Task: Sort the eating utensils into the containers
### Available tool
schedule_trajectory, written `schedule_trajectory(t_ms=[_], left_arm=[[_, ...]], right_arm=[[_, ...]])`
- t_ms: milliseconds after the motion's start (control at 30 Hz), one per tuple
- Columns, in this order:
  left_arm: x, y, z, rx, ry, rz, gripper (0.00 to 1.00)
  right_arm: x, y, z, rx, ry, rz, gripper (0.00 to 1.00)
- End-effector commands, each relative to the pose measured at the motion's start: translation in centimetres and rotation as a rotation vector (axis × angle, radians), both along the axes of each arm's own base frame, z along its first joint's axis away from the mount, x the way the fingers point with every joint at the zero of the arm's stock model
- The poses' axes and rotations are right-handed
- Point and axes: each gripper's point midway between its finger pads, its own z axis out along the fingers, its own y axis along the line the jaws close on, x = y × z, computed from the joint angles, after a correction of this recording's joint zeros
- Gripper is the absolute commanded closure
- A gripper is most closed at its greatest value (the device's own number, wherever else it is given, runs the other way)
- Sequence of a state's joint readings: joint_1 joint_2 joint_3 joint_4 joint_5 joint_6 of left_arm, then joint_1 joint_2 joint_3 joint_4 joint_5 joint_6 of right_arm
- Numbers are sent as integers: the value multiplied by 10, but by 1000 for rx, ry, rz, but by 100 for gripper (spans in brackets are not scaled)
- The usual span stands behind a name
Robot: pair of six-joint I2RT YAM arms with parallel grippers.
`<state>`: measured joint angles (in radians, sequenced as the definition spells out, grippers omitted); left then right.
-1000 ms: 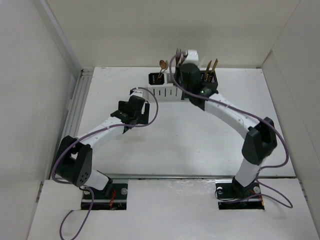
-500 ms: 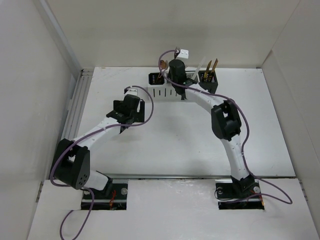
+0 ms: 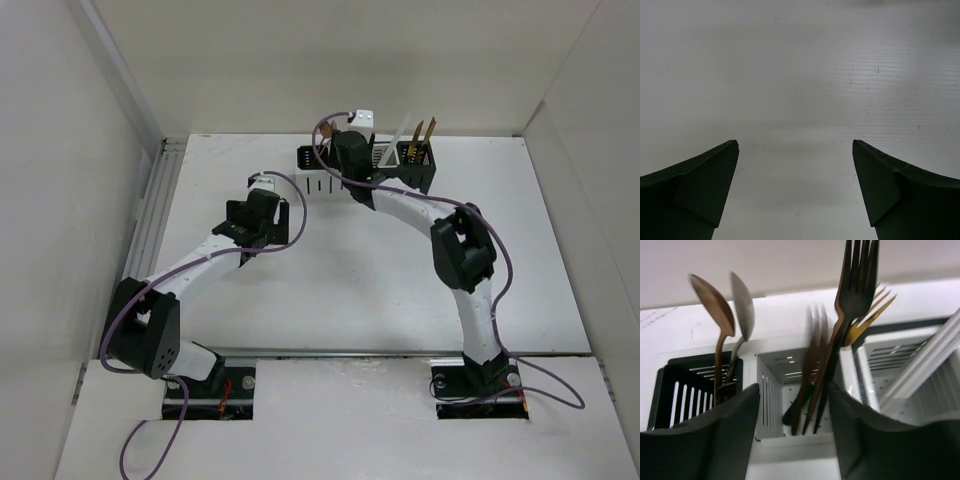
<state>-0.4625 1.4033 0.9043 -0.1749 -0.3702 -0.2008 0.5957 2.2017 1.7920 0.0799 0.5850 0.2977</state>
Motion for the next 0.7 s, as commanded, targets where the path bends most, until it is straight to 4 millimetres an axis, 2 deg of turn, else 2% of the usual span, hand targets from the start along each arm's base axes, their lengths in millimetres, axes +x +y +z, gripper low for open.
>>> schedule_trajectory(t_ms=[0,33,67,100,133,167,200,233,267,300,333,367,400,433,467,500,533,567,600,633,667], left_arm=[[2,3,13,-17,-44,20,4],[2,1,13,-23,-41,14,4],[2,1,13,-23,-41,14,4],[4,0,17,-27,-49,14,4],[4,0,17,-27,-50,14,4],[2,1,15,-23,-41,14,4],[2,1,15,-23,-41,14,4],[2,1,15,-23,-41,14,4],[2,1,15,-23,-41,14,4],[2,1,19,-28,-51,14,4],[2,1,19,-28,-51,14,4],[3,3,23,-26,-64,21,4],[3,3,23,-26,-64,21,4],[2,3,21,-35,-66,28,4],[0,4,20,-35,-66,28,4],[0,3,20,-42,-67,34,4],[-2,2,16,-45,-55,26,4],[-2,2,16,-52,-55,31,2],[-1,1,17,-56,-63,31,2],[0,1,17,-63,-64,37,2],[0,0,17,-72,-65,44,1]], right_arm=[[-12,-11,96,69,-160,-13,34],[-15,-14,107,62,-175,-10,29],[-19,-17,107,48,-171,-8,26],[-23,-22,116,44,-183,-15,22],[-33,-30,144,50,-220,-13,19],[-40,-35,154,49,-233,-12,17],[-50,-41,147,36,-214,-11,12],[-65,-58,172,44,-242,-6,9],[-73,-68,172,40,-230,8,8],[-79,-80,149,19,-170,61,6],[-90,-93,135,16,-111,72,5],[-109,-110,150,57,-124,72,4],[-120,-118,140,71,-89,101,4],[-135,-148,95,51,15,55,2],[-157,-167,109,99,-18,22,2],[-170,-181,102,114,-4,0,1],[-186,-206,72,113,52,-58,1],[-201,-221,63,122,77,-98,0],[-220,-233,78,172,30,-128,0],[-232,-250,74,172,27,-193,0],[-247,-268,53,162,73,-260,0]])
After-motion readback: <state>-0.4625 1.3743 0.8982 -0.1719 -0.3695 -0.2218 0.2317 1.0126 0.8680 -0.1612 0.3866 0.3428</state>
